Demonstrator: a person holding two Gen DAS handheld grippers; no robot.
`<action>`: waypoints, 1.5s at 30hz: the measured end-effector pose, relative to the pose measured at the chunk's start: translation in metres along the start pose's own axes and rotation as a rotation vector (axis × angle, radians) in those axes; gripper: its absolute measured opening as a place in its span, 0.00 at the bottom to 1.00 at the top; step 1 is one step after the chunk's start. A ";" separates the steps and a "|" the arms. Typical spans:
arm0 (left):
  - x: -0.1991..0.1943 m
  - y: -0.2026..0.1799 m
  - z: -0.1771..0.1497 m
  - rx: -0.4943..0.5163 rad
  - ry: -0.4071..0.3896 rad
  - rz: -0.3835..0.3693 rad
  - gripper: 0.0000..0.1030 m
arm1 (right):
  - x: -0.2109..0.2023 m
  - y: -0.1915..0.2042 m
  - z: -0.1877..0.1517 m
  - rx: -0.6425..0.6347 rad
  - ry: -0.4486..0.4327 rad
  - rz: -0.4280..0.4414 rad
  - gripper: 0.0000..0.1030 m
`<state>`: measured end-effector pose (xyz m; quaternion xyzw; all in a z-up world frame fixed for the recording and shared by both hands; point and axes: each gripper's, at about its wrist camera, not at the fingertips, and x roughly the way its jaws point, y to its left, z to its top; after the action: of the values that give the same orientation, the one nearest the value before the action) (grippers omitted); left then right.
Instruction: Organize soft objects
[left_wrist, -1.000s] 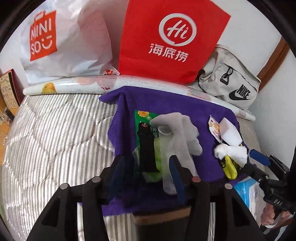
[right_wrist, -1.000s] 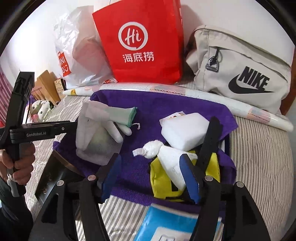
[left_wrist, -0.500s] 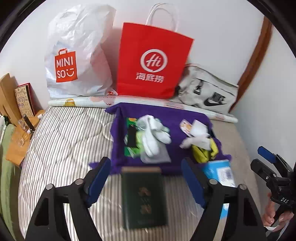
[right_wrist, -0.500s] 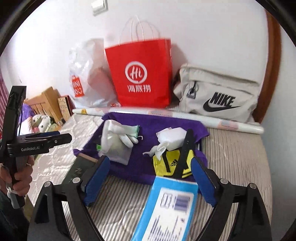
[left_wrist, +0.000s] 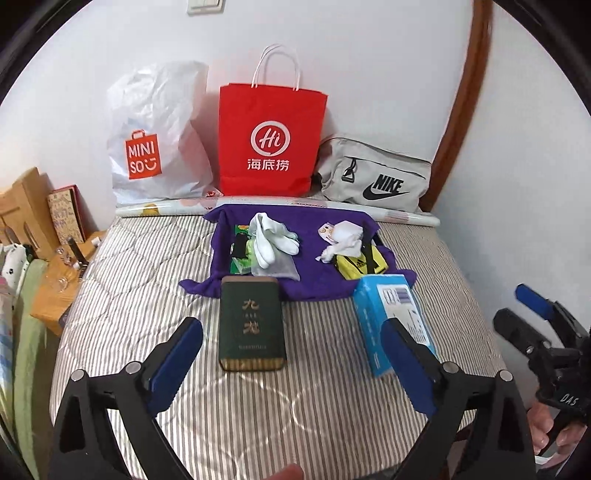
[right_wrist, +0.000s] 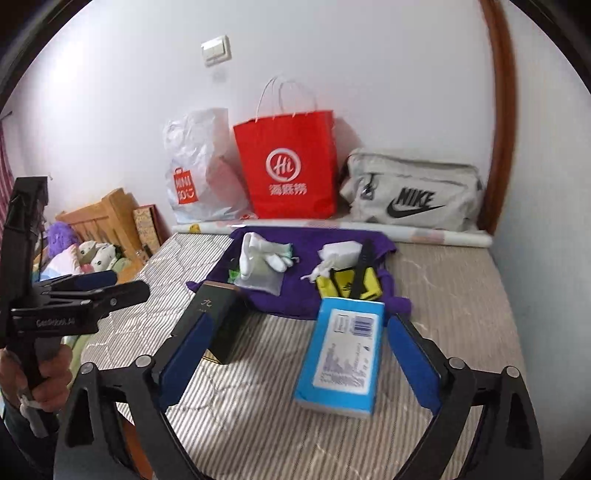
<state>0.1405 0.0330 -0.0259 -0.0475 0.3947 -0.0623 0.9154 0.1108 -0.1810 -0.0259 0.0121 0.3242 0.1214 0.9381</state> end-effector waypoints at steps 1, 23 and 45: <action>-0.006 -0.004 -0.005 0.008 -0.007 0.006 0.97 | -0.007 -0.001 -0.003 0.006 -0.014 -0.011 0.99; -0.082 -0.037 -0.069 0.008 -0.137 0.026 0.98 | -0.089 0.010 -0.059 -0.003 -0.067 -0.032 1.00; -0.093 -0.044 -0.078 0.027 -0.149 0.034 0.98 | -0.106 0.016 -0.064 0.006 -0.090 -0.021 1.00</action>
<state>0.0166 0.0012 -0.0065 -0.0331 0.3253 -0.0485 0.9438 -0.0126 -0.1943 -0.0107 0.0171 0.2819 0.1098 0.9530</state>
